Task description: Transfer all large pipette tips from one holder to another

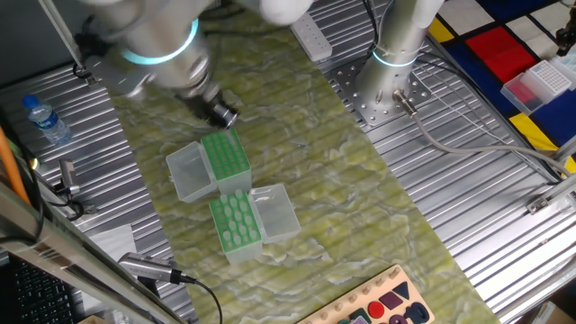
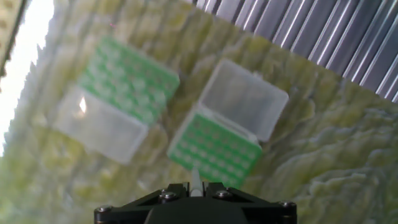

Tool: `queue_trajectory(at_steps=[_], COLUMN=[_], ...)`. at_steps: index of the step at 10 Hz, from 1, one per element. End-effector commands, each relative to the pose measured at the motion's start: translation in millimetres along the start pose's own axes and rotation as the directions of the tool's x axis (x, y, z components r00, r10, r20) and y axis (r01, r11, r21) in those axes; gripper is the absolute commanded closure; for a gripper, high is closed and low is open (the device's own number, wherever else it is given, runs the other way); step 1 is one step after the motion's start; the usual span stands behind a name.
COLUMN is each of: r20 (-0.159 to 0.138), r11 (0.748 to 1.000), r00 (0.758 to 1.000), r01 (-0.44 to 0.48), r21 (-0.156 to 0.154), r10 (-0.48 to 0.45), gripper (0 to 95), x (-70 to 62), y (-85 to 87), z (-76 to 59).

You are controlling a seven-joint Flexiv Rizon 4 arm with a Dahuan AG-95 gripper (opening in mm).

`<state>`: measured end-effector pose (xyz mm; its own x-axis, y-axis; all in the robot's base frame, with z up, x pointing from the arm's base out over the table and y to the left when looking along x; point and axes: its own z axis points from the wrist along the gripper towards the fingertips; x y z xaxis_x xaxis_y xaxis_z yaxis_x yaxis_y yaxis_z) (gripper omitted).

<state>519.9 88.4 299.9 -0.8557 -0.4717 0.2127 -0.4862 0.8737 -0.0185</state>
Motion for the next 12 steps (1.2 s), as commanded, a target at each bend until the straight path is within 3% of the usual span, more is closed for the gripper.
queue_trajectory(at_steps=[1, 5, 8, 12], r20=[-0.028, -0.042, -0.060, -0.055], r11=[0.997, 0.988, 0.978, 0.973], r00=[0.997, 0.989, 0.980, 0.977], r01=[0.075, 0.145, 0.192, 0.211], r21=[0.014, 0.043, 0.082, 0.092], r10=[-0.074, -0.144, -0.187, -0.207], gripper=[95.0, 95.0, 95.0, 95.0], x=[17.0, 22.9, 21.3, 16.6], y=[-6.7, -19.3, -23.5, -27.5], z=[10.7, 18.9, 20.7, 22.5])
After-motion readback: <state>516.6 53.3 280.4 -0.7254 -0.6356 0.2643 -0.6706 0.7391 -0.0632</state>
